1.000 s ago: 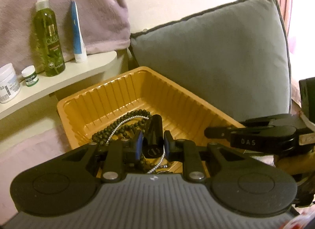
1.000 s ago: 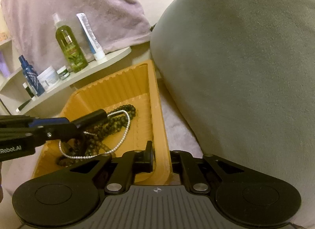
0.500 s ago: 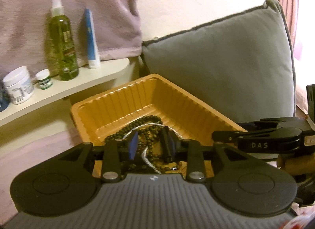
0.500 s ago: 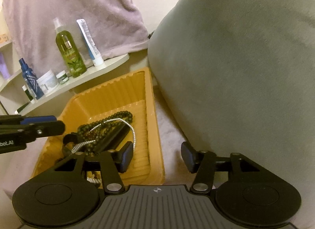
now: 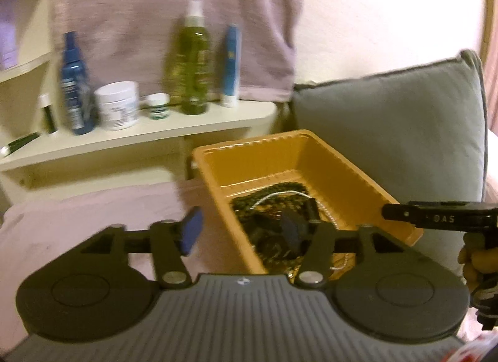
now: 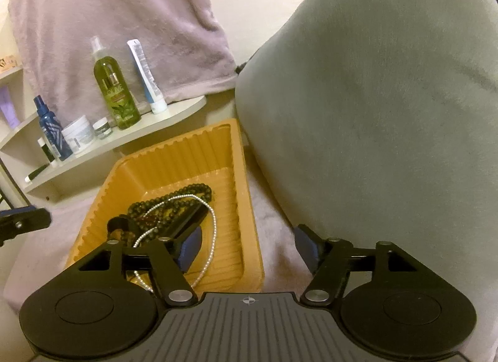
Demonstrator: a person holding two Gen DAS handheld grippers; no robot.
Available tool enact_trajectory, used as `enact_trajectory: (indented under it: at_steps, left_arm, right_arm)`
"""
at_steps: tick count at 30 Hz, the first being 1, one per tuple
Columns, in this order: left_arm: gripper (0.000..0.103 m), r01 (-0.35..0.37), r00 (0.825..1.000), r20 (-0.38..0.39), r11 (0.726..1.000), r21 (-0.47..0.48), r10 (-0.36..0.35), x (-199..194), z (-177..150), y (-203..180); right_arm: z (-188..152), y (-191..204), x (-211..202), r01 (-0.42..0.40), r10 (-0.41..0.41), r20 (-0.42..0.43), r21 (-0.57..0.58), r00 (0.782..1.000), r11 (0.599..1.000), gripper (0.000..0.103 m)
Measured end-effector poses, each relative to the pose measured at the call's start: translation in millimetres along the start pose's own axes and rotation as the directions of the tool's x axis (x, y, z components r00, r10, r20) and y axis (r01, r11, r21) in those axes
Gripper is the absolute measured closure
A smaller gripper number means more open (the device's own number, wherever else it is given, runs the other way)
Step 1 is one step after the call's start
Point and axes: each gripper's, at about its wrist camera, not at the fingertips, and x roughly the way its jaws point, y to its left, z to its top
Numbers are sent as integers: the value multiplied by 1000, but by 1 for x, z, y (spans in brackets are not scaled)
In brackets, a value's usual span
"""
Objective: Organize jewelry
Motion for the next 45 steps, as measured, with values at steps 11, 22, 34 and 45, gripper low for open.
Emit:
enact_trajectory:
  at_steps: [11, 22, 34, 45]
  left_arm:
    - [6, -62, 998, -10, 992, -114, 61, -40, -21, 21]
    - [1, -145, 989, -39, 976, -162, 140, -80, -37, 24]
    - [1, -224, 969, -150, 955, -196, 196, -109, -56, 35]
    - [1, -296, 943, -215, 937, -184, 255, -128, -73, 36]
  right_arm:
    - [7, 24, -29, 66, -66, -38, -1, 997, 998, 22]
    - [4, 62, -60, 26, -30, -95, -50, 995, 998, 20]
    - [-18, 98, -78, -26, 10, -185, -88, 983, 996, 19]
    - [-34, 132, -90, -63, 17, -214, -211, 977, 975, 19]
